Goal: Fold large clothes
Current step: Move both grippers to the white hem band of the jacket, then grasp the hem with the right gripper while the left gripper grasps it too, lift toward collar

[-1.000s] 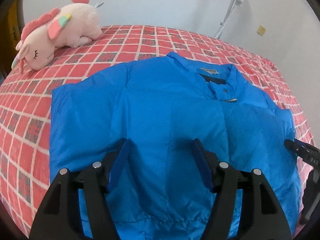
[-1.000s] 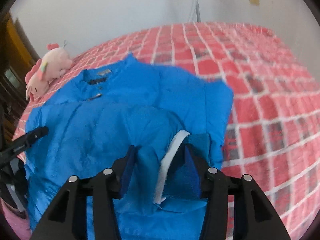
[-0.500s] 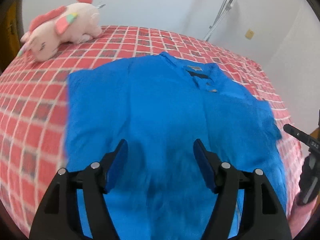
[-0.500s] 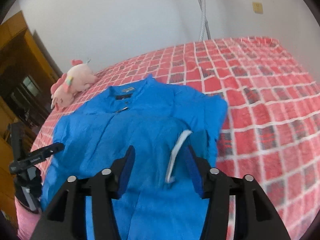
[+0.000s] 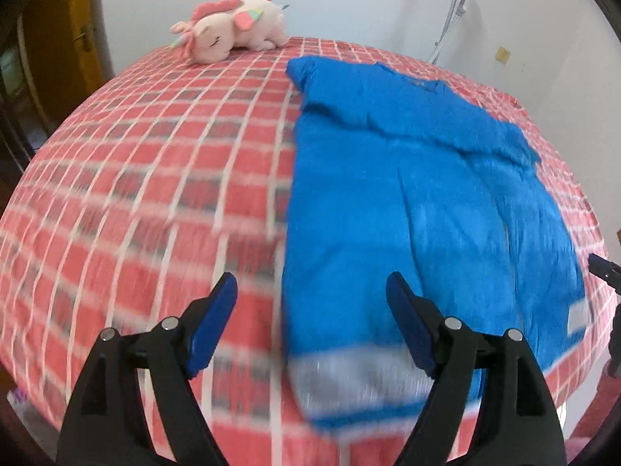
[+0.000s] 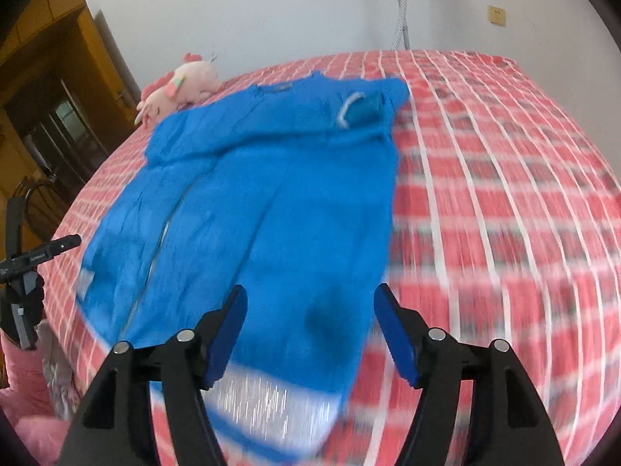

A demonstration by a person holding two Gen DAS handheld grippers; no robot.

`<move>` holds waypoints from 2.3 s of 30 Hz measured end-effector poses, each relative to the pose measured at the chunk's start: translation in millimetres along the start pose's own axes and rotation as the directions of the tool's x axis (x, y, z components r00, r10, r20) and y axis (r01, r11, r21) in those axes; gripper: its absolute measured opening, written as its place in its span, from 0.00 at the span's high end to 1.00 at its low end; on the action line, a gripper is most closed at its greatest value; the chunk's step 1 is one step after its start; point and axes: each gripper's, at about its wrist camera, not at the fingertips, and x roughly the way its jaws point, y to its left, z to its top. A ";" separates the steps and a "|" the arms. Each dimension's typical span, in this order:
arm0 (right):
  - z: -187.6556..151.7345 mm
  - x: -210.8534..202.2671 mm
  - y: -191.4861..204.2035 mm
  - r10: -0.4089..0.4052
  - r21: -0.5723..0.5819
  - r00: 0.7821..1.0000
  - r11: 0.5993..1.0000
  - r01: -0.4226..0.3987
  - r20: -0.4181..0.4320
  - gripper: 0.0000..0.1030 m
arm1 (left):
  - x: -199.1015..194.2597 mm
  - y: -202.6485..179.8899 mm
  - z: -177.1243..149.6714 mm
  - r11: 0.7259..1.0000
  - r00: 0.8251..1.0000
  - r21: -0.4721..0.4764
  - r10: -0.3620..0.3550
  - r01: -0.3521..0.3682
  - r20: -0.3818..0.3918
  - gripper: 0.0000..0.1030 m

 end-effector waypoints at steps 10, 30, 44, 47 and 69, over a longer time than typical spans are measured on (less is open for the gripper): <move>-71.6 -21.2 3.2 0.035 0.062 0.995 0.998 -0.029 -0.090 0.34 | -24.6 6.6 -65.2 0.995 0.999 -0.091 -0.047 0.045 -0.018 0.22; -79.7 7.3 12.0 0.056 0.105 0.987 0.994 -0.040 -0.151 0.65 | 9.2 -10.5 -72.4 0.995 0.993 -0.069 -0.082 0.076 -0.090 0.45; -81.0 10.4 8.1 0.128 0.130 0.983 0.985 -0.111 -0.132 0.88 | 7.0 -12.7 -78.6 0.988 0.989 -0.089 -0.130 0.123 -0.077 0.77; -80.4 8.2 8.6 0.134 0.126 0.983 0.985 -0.118 -0.124 0.90 | 0.1 -13.6 -77.8 0.988 0.991 -0.092 -0.126 0.121 -0.054 0.89; 69.8 -53.6 -13.0 0.328 0.118 0.938 0.933 -0.340 0.112 0.93 | -41.3 -29.7 73.8 0.953 0.939 -0.057 -0.283 0.299 0.194 0.94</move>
